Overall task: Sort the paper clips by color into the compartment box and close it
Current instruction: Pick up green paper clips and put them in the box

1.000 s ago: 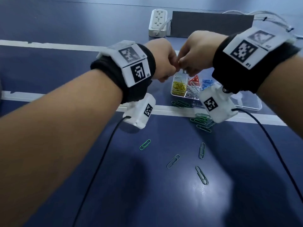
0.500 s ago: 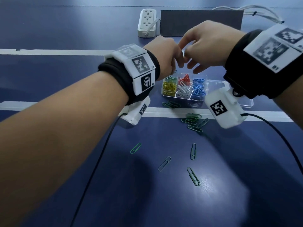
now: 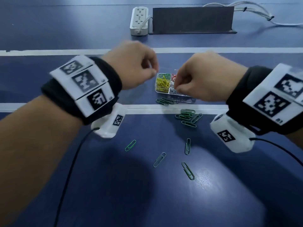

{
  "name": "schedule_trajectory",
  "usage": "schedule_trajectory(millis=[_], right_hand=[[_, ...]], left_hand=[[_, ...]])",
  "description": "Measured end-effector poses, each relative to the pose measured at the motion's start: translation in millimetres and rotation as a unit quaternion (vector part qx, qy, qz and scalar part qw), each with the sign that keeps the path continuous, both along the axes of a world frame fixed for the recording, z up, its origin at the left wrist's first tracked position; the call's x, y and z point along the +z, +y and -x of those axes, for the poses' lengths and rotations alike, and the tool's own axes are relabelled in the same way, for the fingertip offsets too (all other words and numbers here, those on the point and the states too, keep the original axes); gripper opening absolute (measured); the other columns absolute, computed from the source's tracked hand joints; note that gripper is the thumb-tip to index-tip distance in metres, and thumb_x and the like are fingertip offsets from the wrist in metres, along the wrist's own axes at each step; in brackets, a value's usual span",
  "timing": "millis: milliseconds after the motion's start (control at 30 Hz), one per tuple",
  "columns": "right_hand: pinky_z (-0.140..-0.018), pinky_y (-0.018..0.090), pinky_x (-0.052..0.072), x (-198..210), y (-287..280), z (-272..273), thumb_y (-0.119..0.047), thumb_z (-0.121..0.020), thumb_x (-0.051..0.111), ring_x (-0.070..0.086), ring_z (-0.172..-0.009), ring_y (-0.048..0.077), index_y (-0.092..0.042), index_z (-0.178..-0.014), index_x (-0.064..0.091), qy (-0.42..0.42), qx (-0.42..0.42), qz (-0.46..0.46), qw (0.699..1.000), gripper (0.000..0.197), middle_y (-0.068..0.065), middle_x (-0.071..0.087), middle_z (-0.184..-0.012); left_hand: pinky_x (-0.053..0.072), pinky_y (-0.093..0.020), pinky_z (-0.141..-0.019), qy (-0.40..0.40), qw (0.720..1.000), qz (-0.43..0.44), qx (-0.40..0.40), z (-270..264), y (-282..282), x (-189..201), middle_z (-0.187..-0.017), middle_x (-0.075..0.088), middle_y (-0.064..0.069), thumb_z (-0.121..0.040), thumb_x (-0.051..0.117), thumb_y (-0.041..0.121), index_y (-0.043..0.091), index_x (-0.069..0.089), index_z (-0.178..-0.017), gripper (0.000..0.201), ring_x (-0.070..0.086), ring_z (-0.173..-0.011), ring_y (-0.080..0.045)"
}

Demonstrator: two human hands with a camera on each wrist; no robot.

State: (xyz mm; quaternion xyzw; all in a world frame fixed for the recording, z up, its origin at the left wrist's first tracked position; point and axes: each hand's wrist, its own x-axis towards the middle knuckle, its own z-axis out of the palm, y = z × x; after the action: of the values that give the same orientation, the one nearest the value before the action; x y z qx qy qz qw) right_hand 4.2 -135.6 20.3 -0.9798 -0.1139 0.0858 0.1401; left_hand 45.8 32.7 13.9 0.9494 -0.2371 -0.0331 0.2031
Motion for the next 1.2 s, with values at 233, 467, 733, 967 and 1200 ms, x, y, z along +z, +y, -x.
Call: schedule_trajectory(millis=[233, 467, 733, 967, 1200], right_hand=[[-0.067, 0.029, 0.049, -23.1, 21.6, -3.7, -0.013, -0.077, 0.056, 0.06, -0.073, 0.036, -0.009, -0.076, 0.065, 0.028, 0.074, 0.094, 0.992, 0.01, 0.008, 0.056, -0.068], [-0.063, 0.032, 0.04, -24.4, 39.1, -5.8, -0.018, -0.085, 0.057, 0.056, -0.079, 0.035, -0.013, -0.098, 0.065, 0.002, 0.101, 0.148, 0.984, 0.016, 0.01, 0.055, -0.09], [-0.069, 0.033, 0.045, -30.6, 44.7, -4.1, -0.004, -0.082, 0.048, 0.062, -0.091, 0.038, -0.011, -0.099, 0.068, -0.012, 0.134, 0.141, 0.981, 0.028, 0.015, 0.066, -0.097], [-0.075, 0.034, 0.051, -30.5, 44.9, 2.8, -0.009, -0.077, 0.052, 0.061, -0.087, 0.034, -0.015, -0.099, 0.066, -0.02, 0.147, 0.132, 0.98, 0.026, 0.007, 0.062, -0.085], [-0.07, 0.022, 0.055, -10.2, 7.5, 6.1, -0.009, -0.079, 0.049, 0.069, -0.063, 0.015, -0.019, -0.081, 0.071, 0.127, -0.012, -0.109, 0.986, 0.024, -0.002, 0.069, -0.068]], left_hand=[[0.049, -0.024, -0.073, 0.093, 0.973, -0.205, -0.051, 46.6, 40.3, -6.4, -0.077, 0.067, 0.01, -0.078, 0.061, 0.037, 0.025, 0.064, -0.075, 0.012, 0.06, -0.075, -0.009], [0.05, -0.03, -0.07, 0.125, 0.94, -0.31, -0.065, 76.3, 40.8, -5.8, -0.085, 0.06, 0.011, -0.067, 0.053, 0.069, 0.029, 0.054, -0.078, 0.042, 0.057, -0.076, -0.014], [0.041, -0.029, -0.062, 0.088, 0.918, -0.376, -0.09, 84.3, 27.7, -10.0, -0.096, 0.059, 0.005, -0.084, 0.053, 0.041, 0.026, 0.051, -0.074, 0.018, 0.053, -0.076, -0.022], [0.048, -0.034, -0.063, 0.053, 0.928, -0.359, -0.081, 89.4, 25.9, -19.1, -0.085, 0.05, 0.001, -0.082, 0.045, 0.017, 0.019, 0.041, -0.063, 0.019, 0.051, -0.077, -0.022], [0.049, -0.033, -0.078, 0.086, 0.954, -0.286, -0.041, 87.7, 38.8, -16.6, -0.101, 0.055, 0.006, -0.081, 0.055, 0.033, 0.028, 0.055, -0.092, 0.013, 0.058, -0.092, -0.022]])
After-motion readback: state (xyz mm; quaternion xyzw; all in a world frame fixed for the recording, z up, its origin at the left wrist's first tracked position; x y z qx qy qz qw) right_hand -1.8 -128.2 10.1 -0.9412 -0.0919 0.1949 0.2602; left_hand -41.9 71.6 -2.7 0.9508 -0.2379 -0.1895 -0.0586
